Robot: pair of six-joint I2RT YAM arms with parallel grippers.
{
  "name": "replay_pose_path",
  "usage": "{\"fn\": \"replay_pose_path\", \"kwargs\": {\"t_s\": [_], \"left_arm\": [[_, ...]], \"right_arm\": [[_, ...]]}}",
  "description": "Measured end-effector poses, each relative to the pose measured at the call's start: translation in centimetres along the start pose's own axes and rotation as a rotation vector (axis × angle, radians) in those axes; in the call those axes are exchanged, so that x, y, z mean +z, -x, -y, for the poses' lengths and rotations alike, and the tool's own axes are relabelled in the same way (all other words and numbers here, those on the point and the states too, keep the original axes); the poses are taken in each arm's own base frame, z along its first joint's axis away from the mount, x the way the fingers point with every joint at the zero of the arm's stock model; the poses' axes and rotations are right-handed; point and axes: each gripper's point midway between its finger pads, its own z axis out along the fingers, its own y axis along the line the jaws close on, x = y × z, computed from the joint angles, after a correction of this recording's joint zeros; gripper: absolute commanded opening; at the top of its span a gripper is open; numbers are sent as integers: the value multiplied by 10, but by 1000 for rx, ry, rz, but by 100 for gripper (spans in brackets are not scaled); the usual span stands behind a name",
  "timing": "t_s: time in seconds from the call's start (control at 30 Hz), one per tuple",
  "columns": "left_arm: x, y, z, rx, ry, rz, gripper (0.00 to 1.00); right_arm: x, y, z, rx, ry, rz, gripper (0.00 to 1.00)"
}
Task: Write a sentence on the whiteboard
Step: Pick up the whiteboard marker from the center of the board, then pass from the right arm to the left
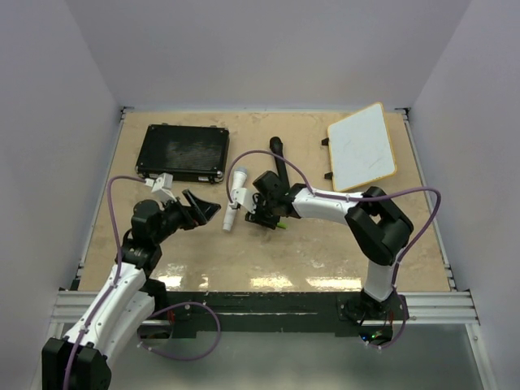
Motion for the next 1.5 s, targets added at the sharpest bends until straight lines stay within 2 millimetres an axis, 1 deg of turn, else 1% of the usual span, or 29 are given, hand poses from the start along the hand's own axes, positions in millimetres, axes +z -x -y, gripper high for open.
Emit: {"fn": "replay_pose_path", "kwargs": {"t_s": [0.07, 0.17, 0.2, 0.27, 0.3, 0.37, 0.47, 0.5, 0.63, 0.7, 0.77, 0.8, 0.87, 0.97, 1.03, 1.1, 1.2, 1.37, 1.5], "left_arm": [[0, -3, 1, -8, -14, -8, 87], [1, -9, 2, -24, -36, -23, 86], [1, -11, 2, -30, -41, -31, 85], [2, -15, 3, -38, -55, -42, 84], [2, -16, 3, -44, -63, -48, 84], [3, -20, 5, -57, -81, -60, 83], [4, -24, 7, -73, -107, -72, 81], [4, -25, 8, -79, -117, -78, 81], [5, -32, 10, -104, -150, -101, 76], [7, -37, 12, -121, -167, -120, 75], [8, -42, 17, -133, -188, -142, 75], [9, -44, 20, -138, -200, -151, 75], [11, -48, 26, -148, -223, -168, 74], [14, -57, 37, -155, -257, -201, 73], [16, -67, 42, -156, -271, -233, 71], [20, -76, 45, -163, -270, -263, 69], [26, -88, 51, -166, -269, -307, 67], [36, -88, 63, -152, -286, -312, 64], [42, -87, 69, -144, -295, -310, 59]], "right_arm": [[3, -2, -1, 1, 4, -6, 40], [3, -2, -1, 2, 5, -6, 32], [3, -2, -1, 1, 6, -6, 26], [3, -2, -2, 0, 10, -6, 19], [4, -2, -3, 0, 13, -7, 15], [4, -3, -3, 0, 16, -6, 10], [3, -4, -1, 18, 35, 5, 1], [2, -5, 0, 27, 42, 8, 0], [-4, -16, 8, 87, 90, 23, 0], [-11, -22, 12, 115, 123, 36, 0], [-23, -22, 14, 127, 154, 68, 0], [-30, -18, 16, 124, 160, 92, 0], [-48, -4, 18, 97, 168, 159, 0], [-75, 21, 13, 31, 188, 268, 0], [-86, 32, 7, -5, 211, 320, 0], [-90, 37, 0, -32, 245, 347, 0], [-91, 36, -10, -45, 295, 356, 0], [-93, 34, -21, -63, 352, 367, 0], [-96, 34, -28, -83, 385, 378, 0]]}}
